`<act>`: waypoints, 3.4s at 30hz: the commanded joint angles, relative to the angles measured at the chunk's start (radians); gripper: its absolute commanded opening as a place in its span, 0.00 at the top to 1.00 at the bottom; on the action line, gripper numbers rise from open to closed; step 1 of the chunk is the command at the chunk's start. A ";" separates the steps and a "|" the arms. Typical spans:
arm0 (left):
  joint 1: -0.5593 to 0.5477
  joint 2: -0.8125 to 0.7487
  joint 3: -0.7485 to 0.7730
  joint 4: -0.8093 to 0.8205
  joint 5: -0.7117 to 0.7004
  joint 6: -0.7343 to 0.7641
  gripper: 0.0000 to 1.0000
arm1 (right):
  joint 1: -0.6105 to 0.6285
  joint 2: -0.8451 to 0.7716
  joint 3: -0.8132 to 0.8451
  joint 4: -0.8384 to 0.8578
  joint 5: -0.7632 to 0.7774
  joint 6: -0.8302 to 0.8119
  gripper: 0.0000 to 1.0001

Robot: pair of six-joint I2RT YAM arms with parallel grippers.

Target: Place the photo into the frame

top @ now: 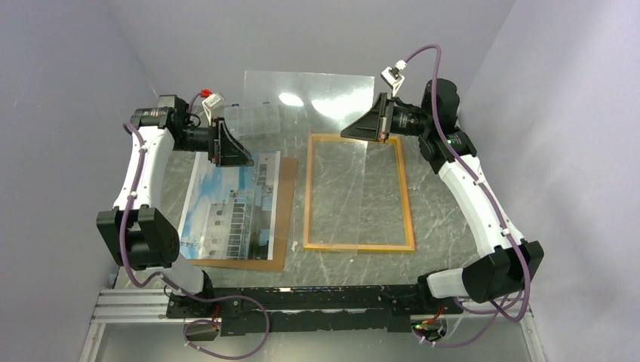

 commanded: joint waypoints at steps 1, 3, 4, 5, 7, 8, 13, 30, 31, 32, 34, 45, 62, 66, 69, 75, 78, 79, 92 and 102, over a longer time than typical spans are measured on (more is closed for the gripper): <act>0.002 0.069 0.084 -0.224 0.109 0.233 0.16 | -0.009 -0.040 -0.016 0.140 -0.051 0.058 1.00; 0.001 0.113 0.121 -0.361 0.139 0.351 0.20 | -0.011 -0.038 -0.021 0.148 -0.052 0.066 1.00; 0.002 0.124 0.123 -0.368 0.151 0.341 0.28 | -0.012 -0.035 -0.025 0.161 -0.053 0.072 1.00; 0.001 0.131 0.123 -0.370 0.160 0.335 0.34 | -0.013 -0.032 -0.026 0.162 -0.051 0.075 1.00; 0.002 0.126 0.119 -0.370 0.163 0.341 0.42 | -0.016 -0.024 -0.026 0.162 -0.051 0.073 1.00; 0.001 0.120 0.119 -0.368 0.161 0.345 0.46 | -0.017 -0.022 -0.029 0.162 -0.052 0.073 1.00; 0.000 0.098 0.147 -0.367 0.172 0.318 0.63 | -0.034 -0.019 -0.033 0.153 -0.056 0.066 0.99; 0.001 -0.005 0.007 0.023 0.172 -0.166 0.97 | -0.056 0.005 -0.155 0.156 -0.007 0.038 0.46; 0.000 -0.043 -0.050 0.154 0.153 -0.293 0.97 | -0.057 0.008 -0.170 0.162 -0.001 0.039 0.43; 0.000 -0.090 -0.112 0.308 0.125 -0.427 0.97 | -0.058 0.010 -0.184 0.164 0.009 0.039 0.40; 0.000 -0.187 -0.233 0.588 0.064 -0.667 0.97 | -0.063 0.017 -0.211 0.154 0.036 0.028 0.35; -0.025 -0.220 -0.458 0.836 -0.226 -0.884 0.97 | -0.087 0.167 -0.513 0.415 0.125 0.205 0.32; -0.059 -0.143 -0.626 0.943 -0.531 -1.031 0.97 | -0.079 0.495 -0.654 0.684 0.171 0.335 0.24; -0.068 -0.137 -0.643 0.931 -0.567 -1.019 0.98 | -0.076 0.559 -0.660 0.709 0.175 0.327 0.24; -0.068 -0.145 -0.655 0.922 -0.604 -0.998 0.97 | -0.070 0.587 -0.650 0.662 0.179 0.280 0.24; -0.069 -0.142 -0.665 0.898 -0.647 -0.966 0.97 | -0.040 0.577 -0.643 0.533 0.212 0.183 0.24; -0.069 -0.140 -0.671 0.898 -0.647 -0.967 0.97 | -0.003 0.535 -0.619 0.387 0.267 0.093 0.23; -0.068 -0.137 -0.673 0.896 -0.648 -0.968 0.97 | 0.009 0.526 -0.609 0.343 0.283 0.065 0.23; -0.068 -0.121 -0.679 0.865 -0.725 -0.933 0.97 | 0.159 0.406 -0.608 0.084 0.487 -0.021 0.23; -0.116 -0.113 -0.684 0.836 -0.791 -0.915 0.97 | 0.173 0.396 -0.731 0.401 0.311 0.158 0.29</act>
